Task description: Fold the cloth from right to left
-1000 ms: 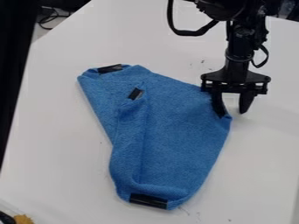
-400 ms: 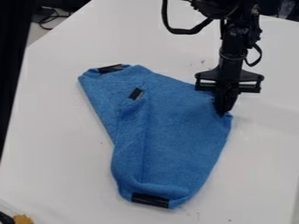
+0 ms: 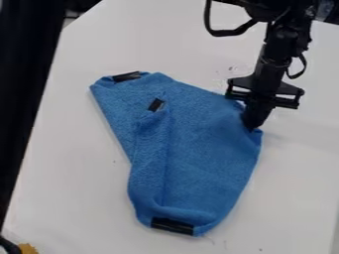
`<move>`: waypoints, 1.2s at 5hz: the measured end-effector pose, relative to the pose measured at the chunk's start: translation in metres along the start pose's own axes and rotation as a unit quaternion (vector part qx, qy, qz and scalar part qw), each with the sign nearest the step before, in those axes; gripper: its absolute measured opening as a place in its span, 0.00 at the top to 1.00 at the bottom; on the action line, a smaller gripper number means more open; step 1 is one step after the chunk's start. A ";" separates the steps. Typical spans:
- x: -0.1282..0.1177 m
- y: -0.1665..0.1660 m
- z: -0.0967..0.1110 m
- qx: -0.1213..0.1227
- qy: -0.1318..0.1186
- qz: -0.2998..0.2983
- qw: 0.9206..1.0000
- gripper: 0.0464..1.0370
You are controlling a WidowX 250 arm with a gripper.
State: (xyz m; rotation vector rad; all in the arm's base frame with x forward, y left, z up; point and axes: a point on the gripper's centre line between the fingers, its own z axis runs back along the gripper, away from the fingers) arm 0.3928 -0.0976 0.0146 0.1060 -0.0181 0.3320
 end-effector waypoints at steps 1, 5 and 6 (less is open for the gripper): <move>-0.005 0.009 0.036 -0.008 -0.022 0.043 0.999 0.99; -0.040 0.158 0.028 -0.088 -0.112 0.274 0.951 0.99; -0.053 0.181 0.018 -0.092 -0.110 0.298 0.944 0.99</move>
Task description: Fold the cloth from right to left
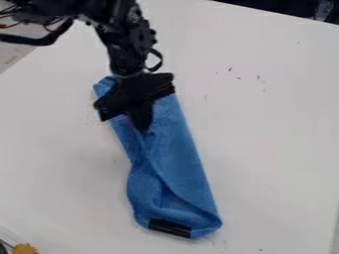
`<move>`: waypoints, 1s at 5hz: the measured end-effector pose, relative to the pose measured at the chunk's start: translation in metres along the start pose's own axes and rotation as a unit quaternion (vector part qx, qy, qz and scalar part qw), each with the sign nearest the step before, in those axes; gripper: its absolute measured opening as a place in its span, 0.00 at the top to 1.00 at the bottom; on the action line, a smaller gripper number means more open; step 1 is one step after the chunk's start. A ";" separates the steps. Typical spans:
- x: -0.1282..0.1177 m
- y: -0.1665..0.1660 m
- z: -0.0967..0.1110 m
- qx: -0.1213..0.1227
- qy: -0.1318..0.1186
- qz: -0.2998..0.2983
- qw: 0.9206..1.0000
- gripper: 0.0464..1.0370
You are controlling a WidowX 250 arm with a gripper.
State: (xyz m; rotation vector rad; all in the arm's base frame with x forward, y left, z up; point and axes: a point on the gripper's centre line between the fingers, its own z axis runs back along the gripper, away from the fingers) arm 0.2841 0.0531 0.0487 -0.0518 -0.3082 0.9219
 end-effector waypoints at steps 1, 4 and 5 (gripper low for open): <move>0.003 0.030 0.001 0.005 -0.006 0.026 1.000 0.99; -0.002 0.067 -0.027 -0.019 0.020 0.033 0.999 0.98; -0.001 0.069 -0.032 -0.025 0.029 0.007 0.999 0.84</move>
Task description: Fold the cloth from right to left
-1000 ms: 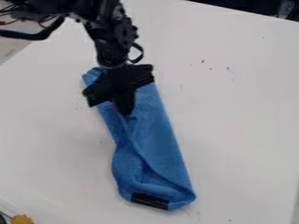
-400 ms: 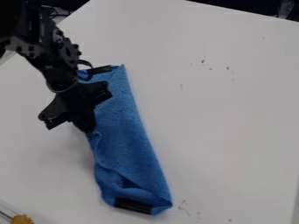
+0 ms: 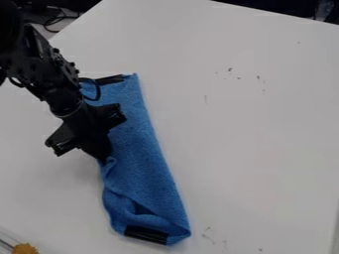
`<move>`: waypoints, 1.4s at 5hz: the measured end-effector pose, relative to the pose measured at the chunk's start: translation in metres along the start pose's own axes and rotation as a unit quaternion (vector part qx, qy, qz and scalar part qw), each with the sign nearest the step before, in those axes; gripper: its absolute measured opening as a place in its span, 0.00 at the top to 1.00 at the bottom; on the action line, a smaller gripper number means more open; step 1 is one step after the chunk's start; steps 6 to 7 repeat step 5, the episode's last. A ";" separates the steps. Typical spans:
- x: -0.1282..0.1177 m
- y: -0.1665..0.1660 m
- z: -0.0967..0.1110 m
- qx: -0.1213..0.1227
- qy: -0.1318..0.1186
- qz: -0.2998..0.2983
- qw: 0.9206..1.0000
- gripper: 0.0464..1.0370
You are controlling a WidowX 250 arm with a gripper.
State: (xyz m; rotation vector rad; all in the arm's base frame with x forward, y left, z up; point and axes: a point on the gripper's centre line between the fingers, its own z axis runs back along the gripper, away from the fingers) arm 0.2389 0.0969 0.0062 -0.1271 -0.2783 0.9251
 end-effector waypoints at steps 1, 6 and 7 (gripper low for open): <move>0.001 0.003 0.001 0.019 0.015 -0.023 0.999 0.62; 0.019 0.027 0.034 0.107 0.038 -0.109 0.988 0.04; 0.019 0.027 0.034 0.107 0.038 -0.109 0.988 0.04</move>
